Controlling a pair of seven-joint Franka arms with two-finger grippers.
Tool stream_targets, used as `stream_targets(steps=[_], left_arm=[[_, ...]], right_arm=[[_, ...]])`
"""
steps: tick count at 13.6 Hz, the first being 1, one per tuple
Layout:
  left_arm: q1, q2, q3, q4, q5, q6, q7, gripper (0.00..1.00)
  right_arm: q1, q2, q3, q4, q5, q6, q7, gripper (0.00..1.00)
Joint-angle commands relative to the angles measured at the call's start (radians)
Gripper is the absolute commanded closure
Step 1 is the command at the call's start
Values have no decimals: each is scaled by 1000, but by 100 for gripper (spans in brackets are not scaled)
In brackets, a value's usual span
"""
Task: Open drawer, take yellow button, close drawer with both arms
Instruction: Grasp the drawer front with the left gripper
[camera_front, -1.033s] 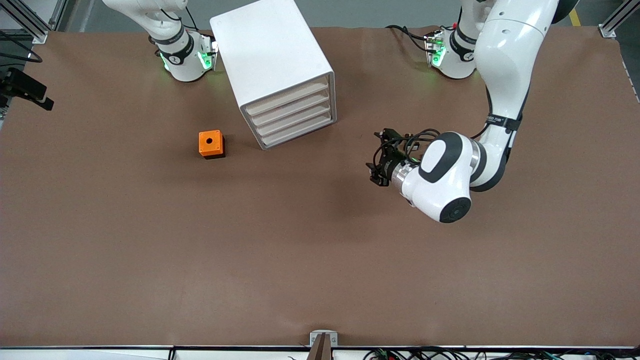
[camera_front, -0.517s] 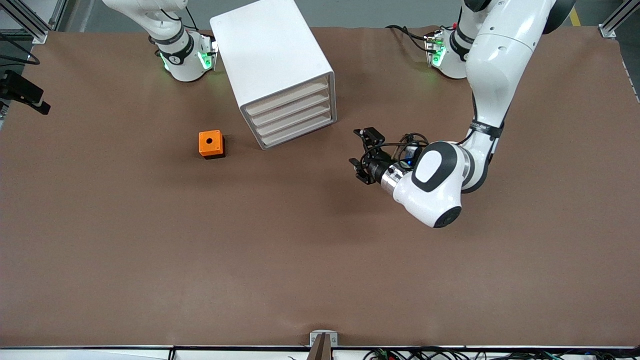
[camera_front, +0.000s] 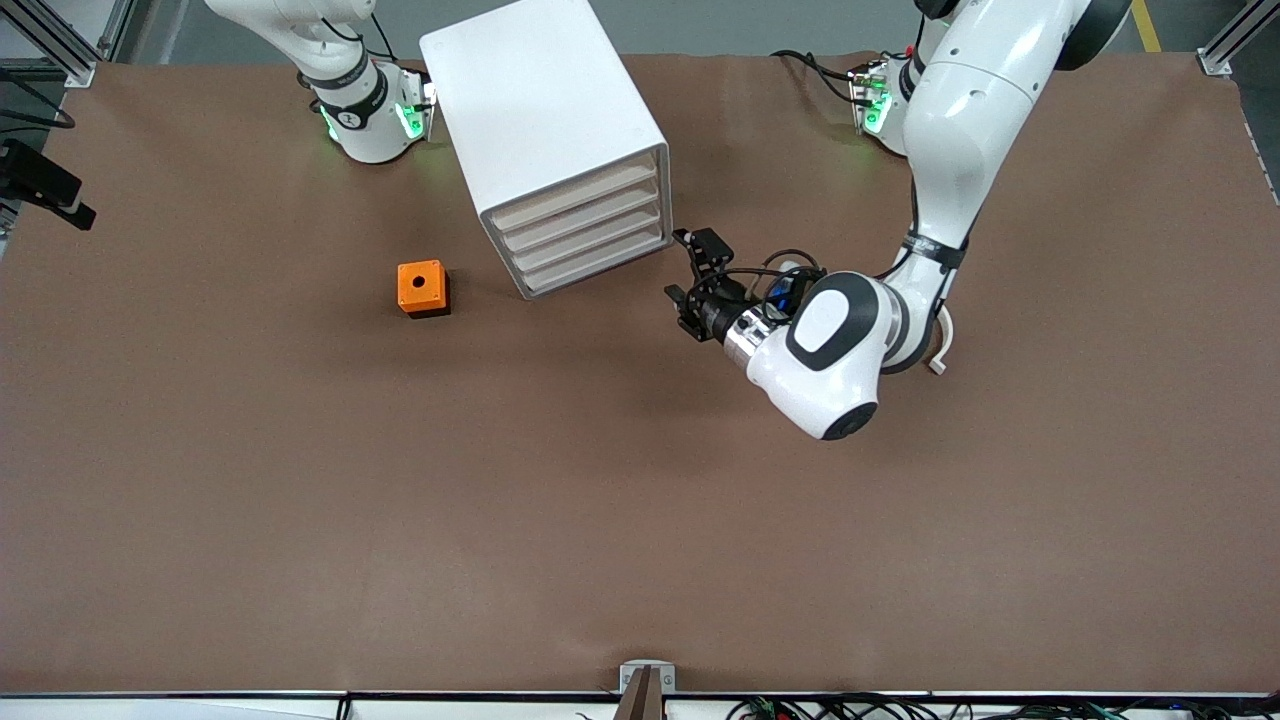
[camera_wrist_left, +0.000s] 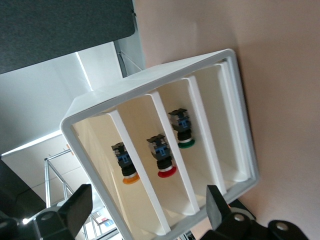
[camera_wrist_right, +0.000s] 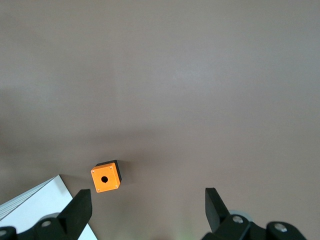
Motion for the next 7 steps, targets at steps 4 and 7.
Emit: stream_targets(steps=[4, 7], left_arm=[[-59, 38, -16, 17, -53, -53, -39, 31], [-59, 63, -43, 16, -62, -56, -39, 43]], right_arm=[[-8, 102, -3, 24, -20, 17, -7, 0], [-31, 168, -8, 24, -15, 37, -7, 0]])
